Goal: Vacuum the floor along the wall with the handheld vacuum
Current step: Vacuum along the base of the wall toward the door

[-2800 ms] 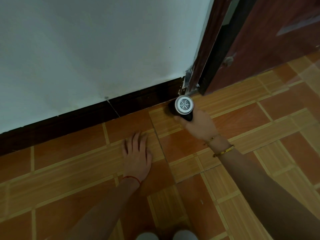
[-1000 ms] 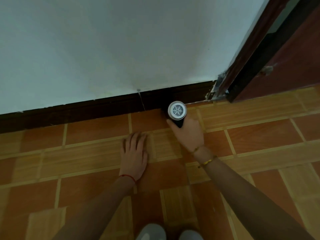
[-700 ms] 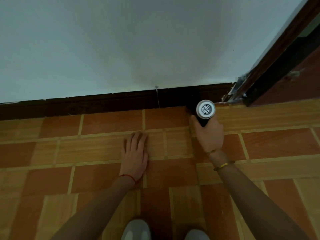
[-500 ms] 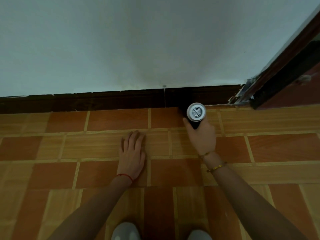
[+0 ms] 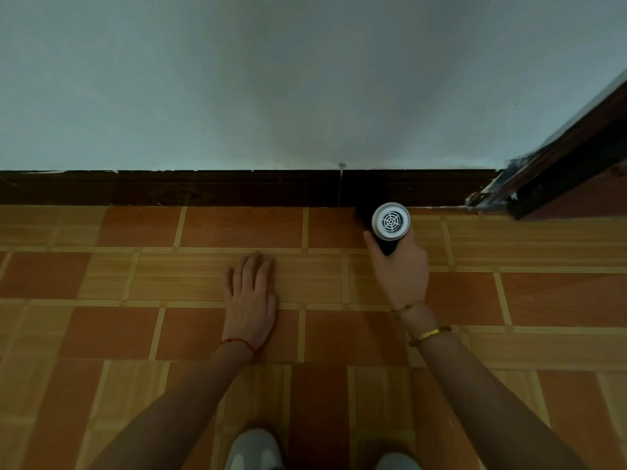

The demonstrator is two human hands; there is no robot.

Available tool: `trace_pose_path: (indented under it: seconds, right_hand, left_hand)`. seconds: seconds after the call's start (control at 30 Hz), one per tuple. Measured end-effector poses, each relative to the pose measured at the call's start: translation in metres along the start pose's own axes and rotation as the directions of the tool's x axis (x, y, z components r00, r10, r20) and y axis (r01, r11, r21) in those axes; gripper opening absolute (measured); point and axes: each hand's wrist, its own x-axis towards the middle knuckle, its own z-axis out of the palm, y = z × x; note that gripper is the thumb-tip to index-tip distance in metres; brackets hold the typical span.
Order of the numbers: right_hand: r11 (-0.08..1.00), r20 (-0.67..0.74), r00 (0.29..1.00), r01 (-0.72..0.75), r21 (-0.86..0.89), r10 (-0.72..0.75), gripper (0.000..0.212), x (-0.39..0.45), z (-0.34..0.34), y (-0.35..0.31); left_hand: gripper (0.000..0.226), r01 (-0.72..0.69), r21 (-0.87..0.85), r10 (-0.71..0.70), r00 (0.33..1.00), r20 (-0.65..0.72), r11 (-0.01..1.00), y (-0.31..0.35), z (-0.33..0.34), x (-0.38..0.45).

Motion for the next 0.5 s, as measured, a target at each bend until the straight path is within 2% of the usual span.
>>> trace_pose_path:
  seconds: [0.2,0.27,0.37,0.5]
  right_hand:
    - [0.993,0.185,0.977,0.114,-0.03,-0.106,0.062,-0.016,0.036,-0.032]
    - [0.993,0.209,0.971,0.12,-0.013,-0.115,0.061,-0.018,0.045,-0.038]
    - [0.997,0.162,0.984,0.071,0.011,-0.072,0.064,-0.015,0.042,-0.034]
    - [1.0,0.003,1.0,0.007,-0.011,-0.007,0.062,-0.007,0.021,-0.012]
  left_hand:
    - [0.056,0.01,-0.012,-0.011,1.0,-0.026,1.0,-0.008,0.002,0.002]
    - [0.055,0.008,-0.021,-0.009,0.999,-0.032,1.0,-0.01,0.003,0.002]
    - [0.053,0.004,-0.027,-0.006,0.999,-0.042,1.0,-0.011,0.006,0.001]
    - [0.052,0.01,-0.03,-0.012,0.998,-0.064,0.999,-0.01,0.009,0.001]
